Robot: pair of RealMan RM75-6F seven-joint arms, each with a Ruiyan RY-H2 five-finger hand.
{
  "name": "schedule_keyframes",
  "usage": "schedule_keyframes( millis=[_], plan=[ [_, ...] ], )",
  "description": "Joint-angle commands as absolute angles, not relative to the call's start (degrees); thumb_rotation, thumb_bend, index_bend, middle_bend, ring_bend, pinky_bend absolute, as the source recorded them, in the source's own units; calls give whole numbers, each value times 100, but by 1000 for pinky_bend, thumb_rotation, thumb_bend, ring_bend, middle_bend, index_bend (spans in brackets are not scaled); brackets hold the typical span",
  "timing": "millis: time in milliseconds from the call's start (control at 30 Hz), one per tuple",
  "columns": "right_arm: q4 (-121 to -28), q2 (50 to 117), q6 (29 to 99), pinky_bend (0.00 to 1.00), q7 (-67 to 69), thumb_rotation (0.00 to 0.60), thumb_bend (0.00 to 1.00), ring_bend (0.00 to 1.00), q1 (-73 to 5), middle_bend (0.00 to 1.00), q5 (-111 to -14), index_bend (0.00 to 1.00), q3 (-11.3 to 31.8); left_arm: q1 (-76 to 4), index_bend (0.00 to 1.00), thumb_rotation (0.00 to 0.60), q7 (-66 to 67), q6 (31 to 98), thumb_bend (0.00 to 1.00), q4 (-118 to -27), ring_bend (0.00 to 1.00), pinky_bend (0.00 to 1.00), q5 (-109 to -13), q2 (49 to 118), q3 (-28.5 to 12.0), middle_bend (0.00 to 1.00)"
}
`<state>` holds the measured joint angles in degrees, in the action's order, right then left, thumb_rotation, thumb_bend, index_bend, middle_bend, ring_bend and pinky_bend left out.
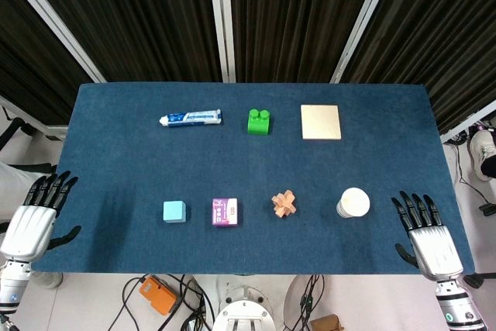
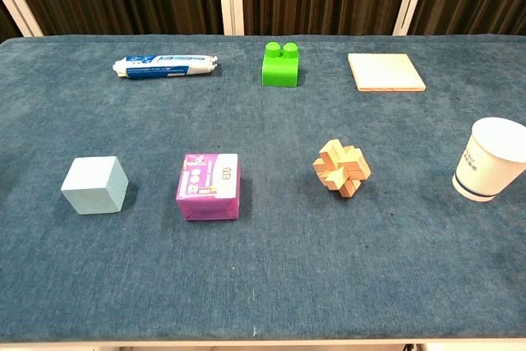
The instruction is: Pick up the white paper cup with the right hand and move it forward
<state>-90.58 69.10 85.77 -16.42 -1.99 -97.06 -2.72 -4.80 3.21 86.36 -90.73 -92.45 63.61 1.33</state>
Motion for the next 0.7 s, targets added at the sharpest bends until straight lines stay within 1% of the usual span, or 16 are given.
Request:
schedule_keyframes(
  millis=[33, 167, 300, 400, 533, 700],
  plan=[
    [-9061, 6922, 8531, 0, -1669, 600, 377, 0, -218, 0, -9683, 0, -270, -472, 0, 600, 295, 8649, 148, -9063, 0, 11, -9250, 6357, 136, 0],
    [-9070, 6943, 8412, 0, -1688, 600, 377, 0, -282, 0, -9617, 0, -237, -471, 0, 600, 272, 8645, 148, -9067, 0, 11, -9245, 6346, 137, 0],
    [-9155, 6904, 8080, 0, -1481, 600, 377, 0, -526, 0, -9516, 0, -133, -479, 0, 600, 195, 8639, 148, -9074, 0, 11, -9260, 6309, 143, 0],
    [-9323, 6842, 7639, 0, -1659, 600, 377, 0, -847, 0, -9353, 0, 44, -466, 0, 600, 194, 8647, 148, -9073, 0, 11, -9228, 6306, 133, 0],
    [-9684, 6762, 6749, 0, -1986, 600, 377, 0, -1382, 0, -8860, 0, 308, -453, 0, 600, 200, 8677, 149, -9074, 0, 11, -9240, 6308, 133, 0],
    [-9751, 6952, 5926, 3, -2470, 600, 377, 0, -1904, 0, -8255, 0, 498, -461, 0, 600, 209, 8646, 152, -9081, 0, 11, -9194, 6310, 116, 0]
  ],
)
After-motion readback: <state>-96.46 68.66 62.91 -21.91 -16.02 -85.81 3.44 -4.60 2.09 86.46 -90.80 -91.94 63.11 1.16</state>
